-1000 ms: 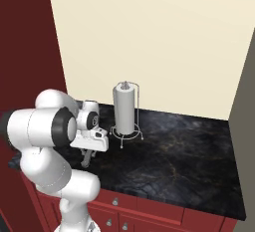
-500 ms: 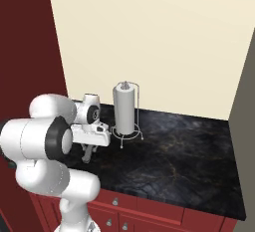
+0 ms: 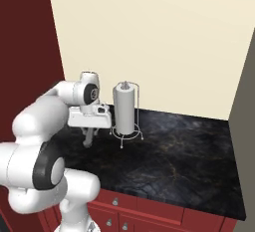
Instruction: Move the cutting board and knife to the sink. Then move spray from the cabinet to the counter.
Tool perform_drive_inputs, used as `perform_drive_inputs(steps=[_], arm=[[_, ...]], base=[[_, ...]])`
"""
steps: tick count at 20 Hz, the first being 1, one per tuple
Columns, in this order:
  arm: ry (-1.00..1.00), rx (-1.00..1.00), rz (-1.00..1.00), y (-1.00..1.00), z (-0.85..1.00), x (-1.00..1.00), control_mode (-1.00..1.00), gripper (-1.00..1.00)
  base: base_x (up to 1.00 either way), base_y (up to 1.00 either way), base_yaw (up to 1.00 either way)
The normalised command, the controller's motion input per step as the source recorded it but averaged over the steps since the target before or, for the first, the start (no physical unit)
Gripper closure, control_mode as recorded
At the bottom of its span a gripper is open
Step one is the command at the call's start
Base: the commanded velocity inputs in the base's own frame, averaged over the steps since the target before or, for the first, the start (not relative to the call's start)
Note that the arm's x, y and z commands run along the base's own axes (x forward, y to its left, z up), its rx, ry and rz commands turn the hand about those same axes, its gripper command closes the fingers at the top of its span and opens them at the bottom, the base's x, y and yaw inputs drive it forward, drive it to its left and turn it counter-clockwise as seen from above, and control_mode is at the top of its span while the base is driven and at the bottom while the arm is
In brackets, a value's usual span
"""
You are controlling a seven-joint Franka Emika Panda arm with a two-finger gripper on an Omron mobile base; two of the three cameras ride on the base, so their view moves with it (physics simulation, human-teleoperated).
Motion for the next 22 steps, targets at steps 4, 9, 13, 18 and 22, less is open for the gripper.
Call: perform_drive_inputs(steps=[4, 9, 13, 18, 22], arm=[[-0.01, 0.0, 0.16, -0.04, 1.0, -0.12, -1.0, 1.0], [-0.16, 0.0, 0.1, -0.2, 0.92, -0.49, -1.0, 1.0], [-0.31, 0.02, 0.0, -0.26, 0.56, -0.82, -1.0, 1.0], [-0.32, 0.05, 0.0, -0.24, 0.31, -0.88, -1.0, 1.0], [-0.25, 0.03, 0.0, -0.18, 0.09, -0.82, -1.0, 1.0]], base=[[0.0, 0.0, 0.0], [0.0, 0.0, 0.0], [0.0, 0.0, 0.0], [0.0, 0.0, 0.0], [0.0, 0.0, 0.0]])
